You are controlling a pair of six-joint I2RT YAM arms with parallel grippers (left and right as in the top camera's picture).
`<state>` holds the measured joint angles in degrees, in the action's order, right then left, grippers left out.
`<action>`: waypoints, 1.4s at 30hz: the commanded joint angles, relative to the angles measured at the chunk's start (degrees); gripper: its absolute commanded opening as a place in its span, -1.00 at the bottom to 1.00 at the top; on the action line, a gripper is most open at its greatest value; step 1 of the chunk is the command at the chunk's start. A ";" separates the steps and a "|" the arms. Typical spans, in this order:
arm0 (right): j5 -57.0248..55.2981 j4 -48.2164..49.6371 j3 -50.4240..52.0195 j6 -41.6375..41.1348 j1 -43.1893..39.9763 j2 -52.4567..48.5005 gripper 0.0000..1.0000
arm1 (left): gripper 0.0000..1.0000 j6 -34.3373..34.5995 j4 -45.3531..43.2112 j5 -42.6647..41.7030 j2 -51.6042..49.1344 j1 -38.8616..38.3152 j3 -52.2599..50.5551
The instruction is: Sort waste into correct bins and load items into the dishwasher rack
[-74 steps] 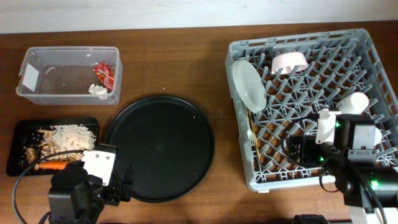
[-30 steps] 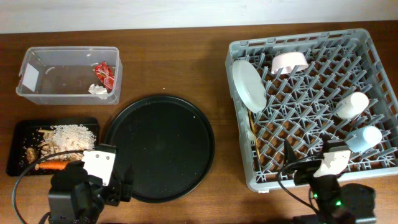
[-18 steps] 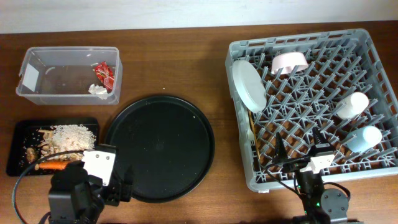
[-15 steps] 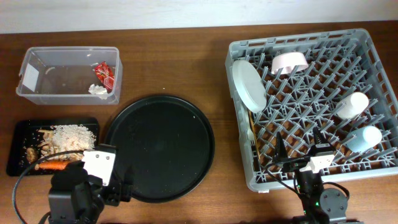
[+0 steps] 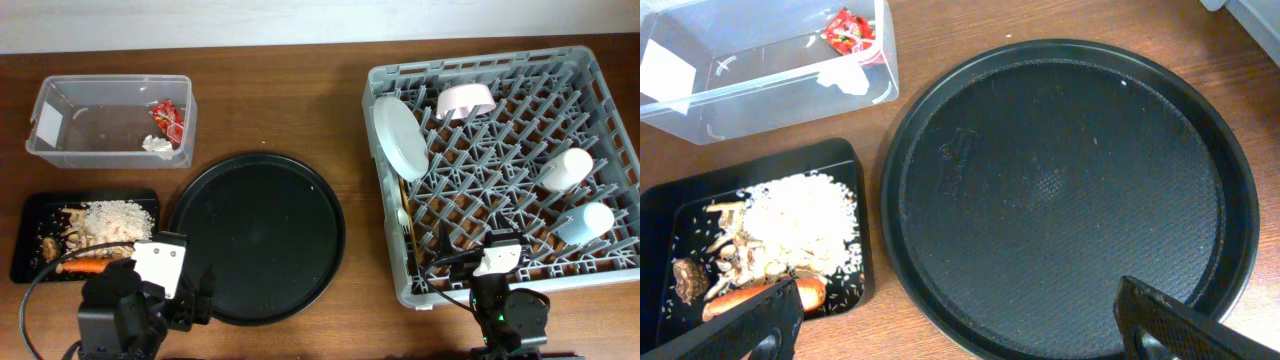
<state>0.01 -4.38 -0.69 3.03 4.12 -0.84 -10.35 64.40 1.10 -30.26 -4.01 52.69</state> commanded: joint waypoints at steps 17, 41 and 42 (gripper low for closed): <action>-0.55 -0.31 0.37 0.13 0.33 0.63 0.97 | 0.98 -1.11 -0.09 0.39 0.28 -0.11 -0.15; -0.55 -0.31 0.37 0.13 0.33 0.63 0.97 | 0.98 2.32 -24.94 1.70 19.21 0.07 -24.39; -0.55 -0.31 0.37 0.13 0.33 0.63 0.97 | 0.98 3.34 -27.96 1.70 20.81 0.07 -27.26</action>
<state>-0.01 -4.36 -0.69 3.05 4.12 -0.84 -10.57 44.05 2.20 -15.14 -4.01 34.72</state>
